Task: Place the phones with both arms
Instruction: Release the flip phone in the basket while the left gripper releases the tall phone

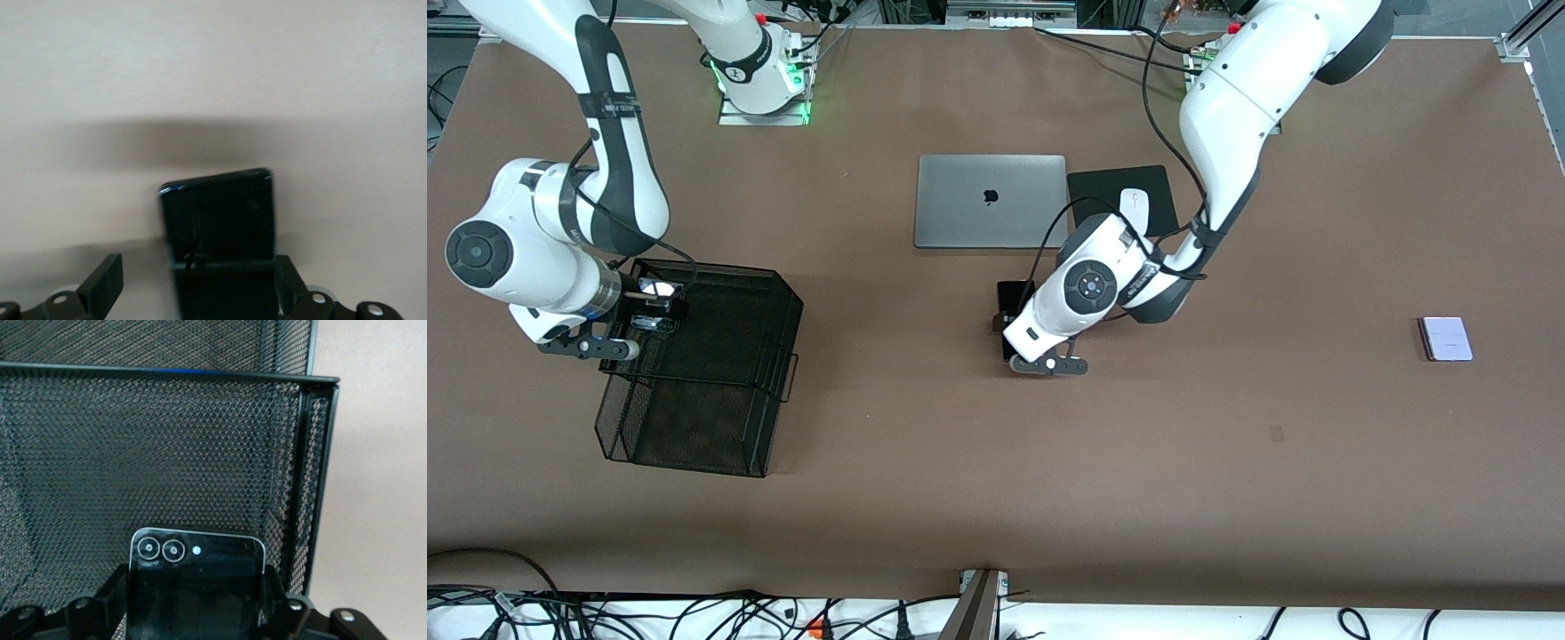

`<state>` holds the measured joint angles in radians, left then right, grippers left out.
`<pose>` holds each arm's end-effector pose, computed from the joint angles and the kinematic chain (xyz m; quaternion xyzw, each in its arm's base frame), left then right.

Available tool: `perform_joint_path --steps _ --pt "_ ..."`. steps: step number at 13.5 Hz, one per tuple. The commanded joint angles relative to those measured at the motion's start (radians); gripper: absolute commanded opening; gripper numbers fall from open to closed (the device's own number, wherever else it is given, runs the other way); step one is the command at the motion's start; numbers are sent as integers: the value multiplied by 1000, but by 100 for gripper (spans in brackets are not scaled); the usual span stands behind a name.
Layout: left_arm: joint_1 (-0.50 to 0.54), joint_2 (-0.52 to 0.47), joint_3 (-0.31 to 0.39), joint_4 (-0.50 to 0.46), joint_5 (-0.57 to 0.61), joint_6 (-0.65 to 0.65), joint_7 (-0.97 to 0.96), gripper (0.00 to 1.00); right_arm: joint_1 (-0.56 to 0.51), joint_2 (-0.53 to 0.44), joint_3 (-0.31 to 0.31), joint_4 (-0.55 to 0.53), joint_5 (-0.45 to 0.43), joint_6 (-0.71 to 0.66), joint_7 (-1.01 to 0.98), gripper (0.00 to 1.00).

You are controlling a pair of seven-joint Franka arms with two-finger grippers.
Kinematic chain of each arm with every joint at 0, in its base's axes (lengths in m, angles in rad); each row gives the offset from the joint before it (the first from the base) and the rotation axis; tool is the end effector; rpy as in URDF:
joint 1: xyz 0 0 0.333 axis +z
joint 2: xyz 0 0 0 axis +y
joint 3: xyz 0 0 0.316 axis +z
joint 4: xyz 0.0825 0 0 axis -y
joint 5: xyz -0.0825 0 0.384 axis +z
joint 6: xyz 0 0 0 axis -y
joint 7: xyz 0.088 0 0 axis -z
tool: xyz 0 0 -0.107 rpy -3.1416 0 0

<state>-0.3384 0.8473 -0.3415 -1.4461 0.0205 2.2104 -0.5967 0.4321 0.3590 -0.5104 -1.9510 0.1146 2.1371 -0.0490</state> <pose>0.5858 -0.4153 0.1998 0.9926 0.0038 -0.0867 0.0848 0.5970 -0.0299 0.3068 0.9965 -0.0401 -0.0638 0.0366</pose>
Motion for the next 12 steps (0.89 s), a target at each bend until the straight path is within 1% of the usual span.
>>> perform_joint_path --steps 1,2,4,5,6,7,8,9,10,11,12 --pt "97 -163 2 -16 27 -280 -15 100 -24 -9 7 56 17 -25 -6 100" --pt "161 -192 2 -11 27 -382 -14 100 -21 -9 7 93 17 -61 -8 100" --pt "293 -220 4 -10 30 -550 -9 100 -16 -11 9 229 16 -225 1 100" --pt "359 -220 12 -11 54 -613 -2 100 -10 -9 12 307 16 -309 1 100" --pt "421 -220 10 -13 146 -655 56 100 -7 -9 21 364 16 -366 1 100" --pt "471 -218 10 -16 238 -666 158 100 5 -11 32 407 23 -396 9 100" --pt "525 -218 12 -16 283 -669 252 100 28 -11 52 441 58 -405 44 100" --pt "595 -218 12 -16 294 -667 311 100 48 -11 62 464 95 -417 108 100" --pt "658 -218 12 -14 296 -657 360 100 89 -11 78 468 105 -419 173 100" --pt "724 -215 10 -16 294 -634 409 100 143 -9 96 468 94 -410 228 100" --pt "799 -214 9 -26 288 -591 457 100 219 0 102 469 80 -401 300 100"
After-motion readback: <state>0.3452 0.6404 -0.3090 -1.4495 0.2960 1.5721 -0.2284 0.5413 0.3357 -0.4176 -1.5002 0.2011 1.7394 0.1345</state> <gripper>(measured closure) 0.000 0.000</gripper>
